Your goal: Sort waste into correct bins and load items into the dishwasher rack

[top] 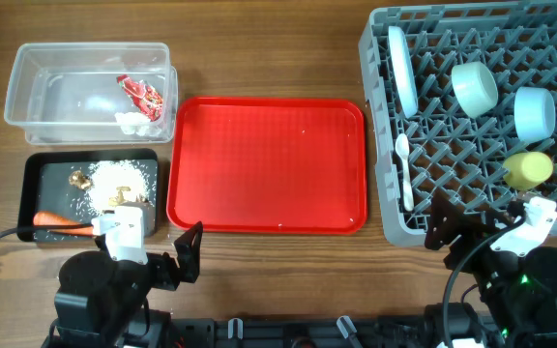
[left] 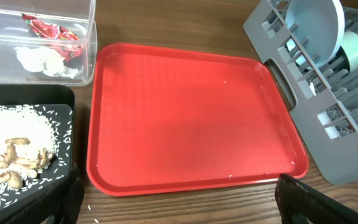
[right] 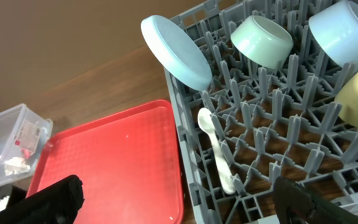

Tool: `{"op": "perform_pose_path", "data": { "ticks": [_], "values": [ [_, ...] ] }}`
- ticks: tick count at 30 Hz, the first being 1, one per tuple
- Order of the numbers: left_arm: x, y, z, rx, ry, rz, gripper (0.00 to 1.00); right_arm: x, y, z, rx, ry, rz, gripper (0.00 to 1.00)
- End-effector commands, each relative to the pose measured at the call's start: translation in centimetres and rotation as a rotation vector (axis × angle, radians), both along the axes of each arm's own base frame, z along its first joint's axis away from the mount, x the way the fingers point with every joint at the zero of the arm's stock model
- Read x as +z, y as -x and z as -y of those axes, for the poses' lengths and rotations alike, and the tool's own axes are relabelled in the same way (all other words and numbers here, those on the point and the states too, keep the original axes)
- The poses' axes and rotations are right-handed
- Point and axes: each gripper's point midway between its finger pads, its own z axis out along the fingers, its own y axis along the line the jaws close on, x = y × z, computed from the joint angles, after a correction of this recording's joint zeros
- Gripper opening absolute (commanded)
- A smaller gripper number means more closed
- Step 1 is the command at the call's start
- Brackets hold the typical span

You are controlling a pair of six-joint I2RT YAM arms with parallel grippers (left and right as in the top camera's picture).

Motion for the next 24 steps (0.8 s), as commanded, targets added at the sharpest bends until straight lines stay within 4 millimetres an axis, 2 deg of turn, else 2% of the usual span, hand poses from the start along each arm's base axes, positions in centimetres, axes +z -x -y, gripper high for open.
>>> {"op": "perform_pose_path", "data": {
  "ticks": [1, 5, 10, 17, 21, 24],
  "values": [
    [-0.4, 0.0, -0.2, 0.015, 0.002, -0.007, 1.0, -0.1, 0.1, 0.4, 0.017, 0.085, 0.073, 1.0],
    [-0.4, 0.0, -0.2, 0.015, 0.002, -0.007, 1.0, -0.1, -0.4, -0.8, 0.12, 0.17, 0.233, 1.0],
    [-0.4, 0.0, -0.2, 0.015, 0.002, -0.007, 1.0, -0.5, -1.4, -1.3, 0.132, 0.172, 0.436, 1.0],
    [-0.4, 0.0, -0.2, 0.015, 0.002, -0.007, 1.0, -1.4, -3.9, -1.6, 0.132, 0.186, 0.541, 1.0],
    [-0.4, 0.0, -0.2, 0.015, 0.002, -0.007, 1.0, -2.9, -5.0, -1.7, 0.138, 0.208, 0.568, 1.0],
    [-0.4, 0.0, -0.2, 0.015, 0.002, -0.007, 1.0, -4.9, -5.7, -2.0, 0.151, 0.205, 0.556, 1.0]
  ]
}}
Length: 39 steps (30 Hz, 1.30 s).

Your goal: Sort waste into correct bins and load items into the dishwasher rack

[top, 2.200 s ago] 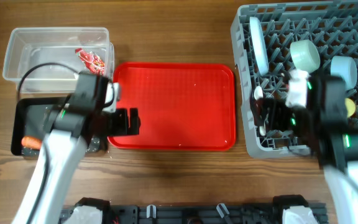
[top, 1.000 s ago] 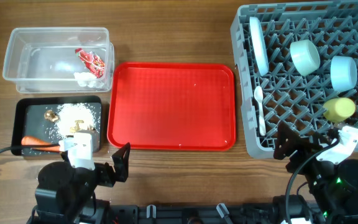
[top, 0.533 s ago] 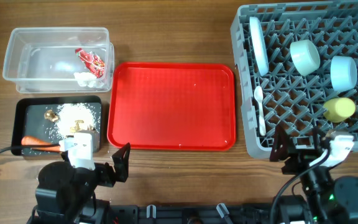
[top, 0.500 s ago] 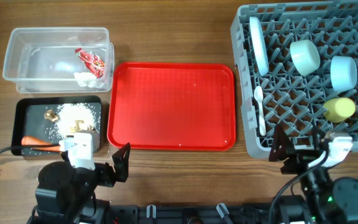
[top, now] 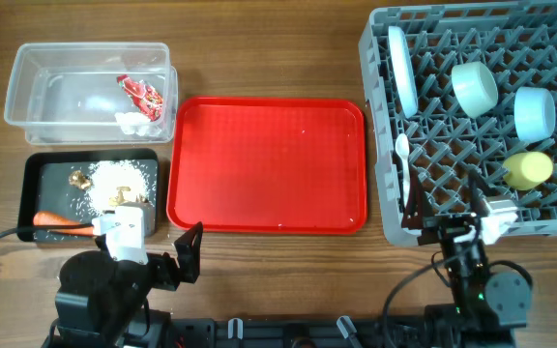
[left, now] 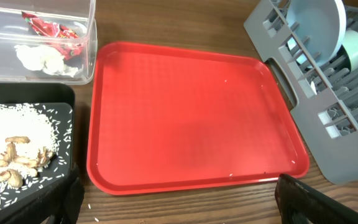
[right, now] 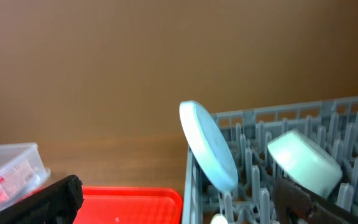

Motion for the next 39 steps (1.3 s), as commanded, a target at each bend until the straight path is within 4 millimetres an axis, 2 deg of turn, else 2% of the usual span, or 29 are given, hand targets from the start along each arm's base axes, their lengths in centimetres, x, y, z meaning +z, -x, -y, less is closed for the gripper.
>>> {"op": "perform_pose_path", "data": {
  "ticks": [1, 7, 10, 39],
  "values": [
    [-0.2, -0.1, -0.2, 0.014, 0.003, -0.003, 1.0, -2.4, -0.5, -0.6, 0.031, 0.027, -0.014, 1.0],
    [-0.2, -0.1, -0.2, 0.014, 0.003, -0.003, 1.0, -5.5, -1.1, -1.0, 0.051, 0.101, -0.041, 1.0],
    [-0.2, -0.1, -0.2, 0.014, 0.003, -0.003, 1.0, -5.3, -1.1, -1.2, 0.064, 0.151, -0.018, 1.0],
    [-0.2, -0.1, -0.2, 0.014, 0.003, -0.003, 1.0, -5.3, -1.1, -1.2, 0.065, 0.149, -0.018, 1.0]
  ]
}}
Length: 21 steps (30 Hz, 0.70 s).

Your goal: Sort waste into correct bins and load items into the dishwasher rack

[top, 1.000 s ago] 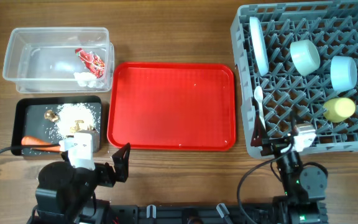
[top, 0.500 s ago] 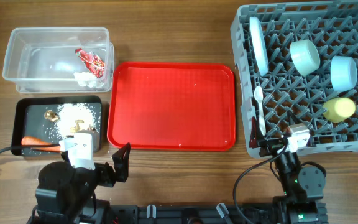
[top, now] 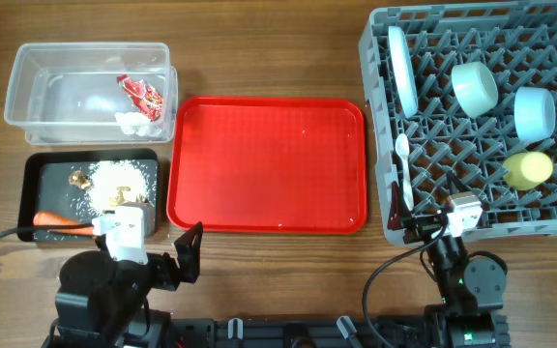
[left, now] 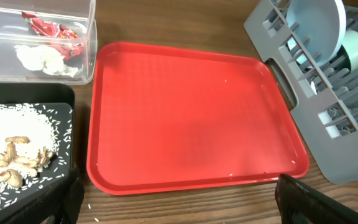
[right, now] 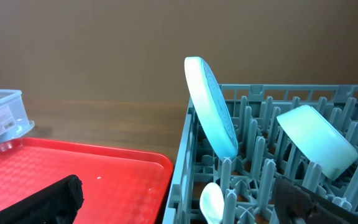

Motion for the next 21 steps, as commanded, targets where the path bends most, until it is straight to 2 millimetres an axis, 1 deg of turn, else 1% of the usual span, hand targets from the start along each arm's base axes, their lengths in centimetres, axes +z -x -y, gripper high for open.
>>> {"op": "perform_pose_path", "data": {
  "ticks": [1, 16, 21],
  "values": [
    [-0.22, -0.05, -0.18, 0.014, 0.003, -0.003, 1.0, 0.46, 0.16, -0.3, 0.019, 0.011, 0.023, 1.0],
    [-0.22, -0.05, -0.18, 0.014, 0.003, -0.003, 1.0, 0.46, 0.16, -0.3, 0.019, 0.011, 0.023, 1.0],
    [-1.04, 0.46, -0.97, 0.045, -0.024, -0.021, 1.0, 0.46, 0.16, -0.3, 0.019, 0.011, 0.023, 1.0]
  ]
}}
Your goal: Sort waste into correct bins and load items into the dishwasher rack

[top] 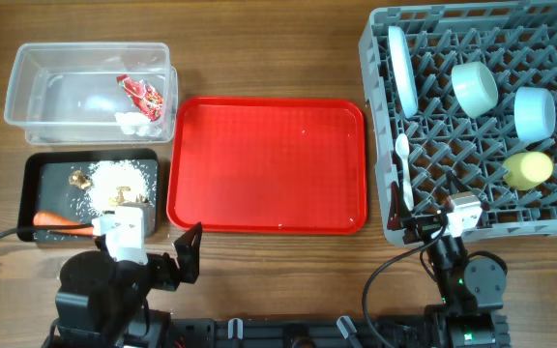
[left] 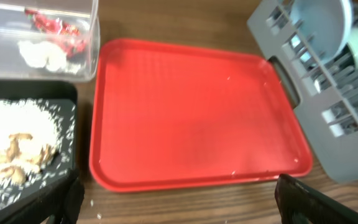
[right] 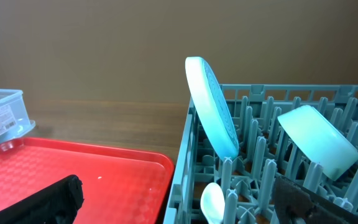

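Observation:
The red tray [top: 267,164] lies bare in the middle of the table. To its right stands the grey dishwasher rack [top: 377,145], holding a pale plate [top: 401,70] on edge, a mint cup [top: 474,87], a blue cup [top: 534,111], a yellow cup [top: 527,170] and a white spoon [top: 403,172]. My left gripper [left: 179,205] is open, low in front of the tray's near edge. My right gripper [right: 176,202] is open at the rack's front left corner, holding nothing, with the spoon [right: 213,202] just ahead.
A clear bin [top: 27,87] at the back left holds a red wrapper [top: 143,93] and white tissue [top: 131,121]. In front of it a black tray [top: 37,184] carries rice, peanuts and a carrot [top: 61,220].
The left wrist view has shifted a little and is blurred, so my left gripper has moved slightly. The right gripper and all objects stand as before.
My right gripper first stood open at the rack's front right, looking down on the cups. It was then farther left at the rack's front edge, and later low at the front left corner, where it remains. The left gripper stayed open before the tray.

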Tool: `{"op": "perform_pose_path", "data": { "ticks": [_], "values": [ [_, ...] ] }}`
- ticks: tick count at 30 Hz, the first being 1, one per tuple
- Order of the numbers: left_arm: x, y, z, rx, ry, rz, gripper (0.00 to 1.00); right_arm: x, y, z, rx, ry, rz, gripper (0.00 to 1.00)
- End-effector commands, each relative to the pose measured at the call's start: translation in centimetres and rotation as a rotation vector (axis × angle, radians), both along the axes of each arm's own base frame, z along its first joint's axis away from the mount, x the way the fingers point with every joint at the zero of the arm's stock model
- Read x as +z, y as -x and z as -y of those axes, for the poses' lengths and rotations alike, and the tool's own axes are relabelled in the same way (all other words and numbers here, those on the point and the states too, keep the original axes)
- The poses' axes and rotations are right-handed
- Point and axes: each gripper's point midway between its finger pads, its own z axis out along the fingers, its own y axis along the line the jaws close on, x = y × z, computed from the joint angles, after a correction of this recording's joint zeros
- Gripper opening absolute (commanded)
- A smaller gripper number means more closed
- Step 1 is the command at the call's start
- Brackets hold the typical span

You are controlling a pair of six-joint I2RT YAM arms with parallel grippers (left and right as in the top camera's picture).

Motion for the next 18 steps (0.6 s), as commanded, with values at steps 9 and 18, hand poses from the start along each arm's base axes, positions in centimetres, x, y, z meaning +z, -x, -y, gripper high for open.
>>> {"op": "perform_pose_path", "data": {
  "ticks": [9, 18],
  "values": [
    [-3.6, -2.9, -3.4, 0.196, 0.009, 0.186, 1.0, 0.5, 0.1, -0.2, 0.015, 0.011, 0.023, 1.0],
    [-1.7, -6.7, -4.1, 0.223, 0.033, 0.537, 1.0, 0.5, 0.1, -0.2, 0.016, 0.011, 0.024, 1.0]
  ]
}}
